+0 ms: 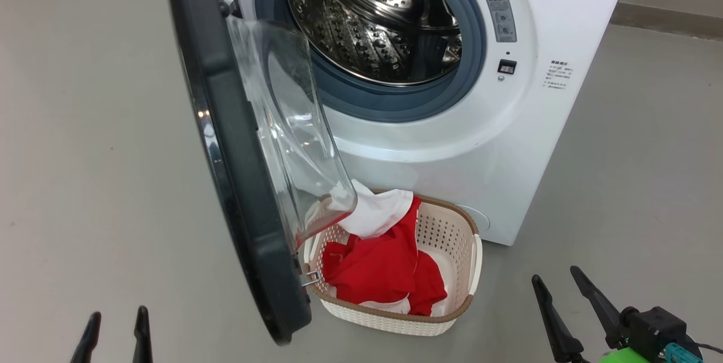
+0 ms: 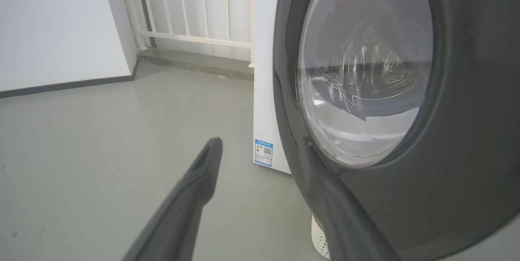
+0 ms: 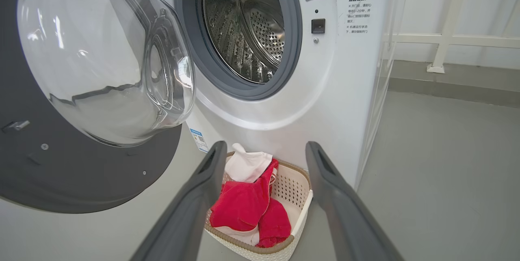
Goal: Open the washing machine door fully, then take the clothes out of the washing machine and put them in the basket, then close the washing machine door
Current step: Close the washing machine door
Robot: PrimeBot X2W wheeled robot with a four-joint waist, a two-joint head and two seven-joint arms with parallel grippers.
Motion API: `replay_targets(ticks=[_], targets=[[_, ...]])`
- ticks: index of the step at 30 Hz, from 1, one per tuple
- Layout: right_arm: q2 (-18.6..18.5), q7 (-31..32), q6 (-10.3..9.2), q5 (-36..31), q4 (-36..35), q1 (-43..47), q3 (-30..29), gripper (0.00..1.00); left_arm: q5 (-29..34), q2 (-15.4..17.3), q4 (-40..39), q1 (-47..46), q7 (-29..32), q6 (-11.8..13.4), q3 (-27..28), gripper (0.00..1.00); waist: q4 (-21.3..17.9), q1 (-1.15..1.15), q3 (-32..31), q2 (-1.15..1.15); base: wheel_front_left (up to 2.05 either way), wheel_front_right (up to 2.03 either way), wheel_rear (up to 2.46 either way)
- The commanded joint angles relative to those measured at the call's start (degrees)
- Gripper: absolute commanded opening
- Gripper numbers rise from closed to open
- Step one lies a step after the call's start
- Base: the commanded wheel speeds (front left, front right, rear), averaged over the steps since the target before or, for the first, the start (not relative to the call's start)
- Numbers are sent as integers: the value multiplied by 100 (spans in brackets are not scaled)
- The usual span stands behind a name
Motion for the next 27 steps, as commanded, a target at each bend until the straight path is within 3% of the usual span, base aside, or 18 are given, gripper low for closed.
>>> replay_targets(ticks=[1,16,18,19,20,21,27], targets=[[-57,-37,36,-17,-155,-20,98,100,61,23,-148,-55,-68,-32,241,100,-4,0,-8,0,0,0,0],[-19,-37,36,-14,-98,28,85,100,109,-158,10,2,-69,-32,298,100,-6,0,-29,0,0,0,0],[-12,-37,36,-15,-103,22,78,100,-113,-168,-14,-36,-69,-32,250,98,-3,0,-21,0,0,0,0],[-6,-37,36,-18,-106,19,75,100,-212,-170,-41,-63,-69,-32,237,45,-3,0,-13,0,0,0,0],[1,-37,36,-22,-109,13,76,100,-324,-172,-80,-97,-69,-32,193,14,-5,0,-1,0,0,0,0],[8,-37,36,-27,-111,6,76,100,-455,-166,-115,-127,-69,-32,127,0,-7,0,11,0,0,0,0],[59,-37,36,-44,-115,-59,97,100,-967,208,-443,-332,-69,-32,-462,0,-112,0,108,0,0,0,0]])
